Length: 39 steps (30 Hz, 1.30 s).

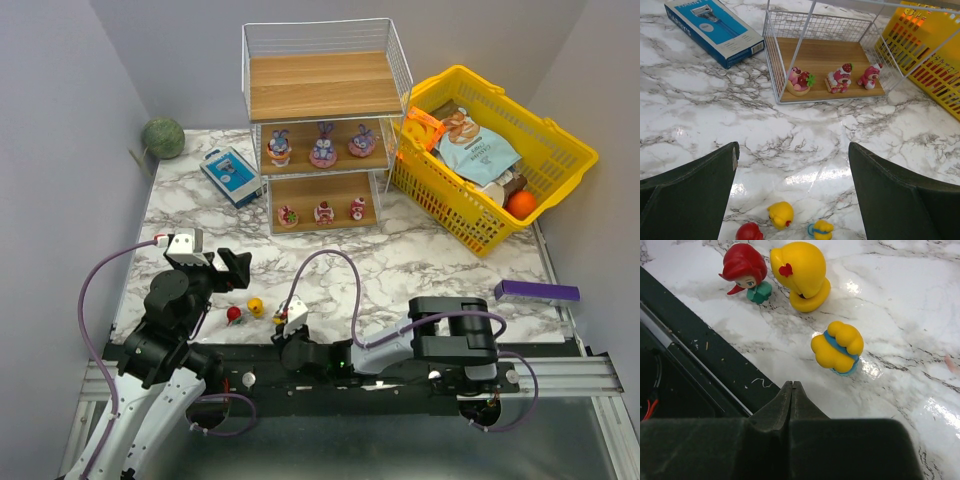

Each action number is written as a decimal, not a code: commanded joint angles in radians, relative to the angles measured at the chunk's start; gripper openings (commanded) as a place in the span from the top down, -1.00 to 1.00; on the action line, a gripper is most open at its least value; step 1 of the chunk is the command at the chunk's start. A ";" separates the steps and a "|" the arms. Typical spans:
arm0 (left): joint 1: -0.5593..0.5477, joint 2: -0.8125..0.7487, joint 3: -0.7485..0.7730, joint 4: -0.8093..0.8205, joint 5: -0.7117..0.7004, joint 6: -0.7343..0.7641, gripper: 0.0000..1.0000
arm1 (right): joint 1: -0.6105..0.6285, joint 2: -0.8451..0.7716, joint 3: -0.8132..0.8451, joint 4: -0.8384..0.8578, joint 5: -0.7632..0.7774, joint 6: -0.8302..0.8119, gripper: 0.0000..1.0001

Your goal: Place and organize the plastic toys onto the shelf

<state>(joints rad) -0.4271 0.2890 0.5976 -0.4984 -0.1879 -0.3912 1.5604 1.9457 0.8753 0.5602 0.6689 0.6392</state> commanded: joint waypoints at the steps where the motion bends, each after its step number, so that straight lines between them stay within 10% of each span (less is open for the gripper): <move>1: 0.004 -0.005 -0.005 0.000 -0.021 -0.006 -0.98 | -0.011 0.038 0.033 0.020 0.070 0.019 0.88; 39: 0.005 0.004 -0.004 -0.002 -0.024 -0.006 -0.97 | -0.103 0.036 -0.189 0.194 0.009 0.025 0.88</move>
<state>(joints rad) -0.4271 0.2893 0.5976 -0.4995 -0.1917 -0.3912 1.4487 1.9903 0.7769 0.7643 0.7013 0.7094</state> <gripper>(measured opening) 0.988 0.053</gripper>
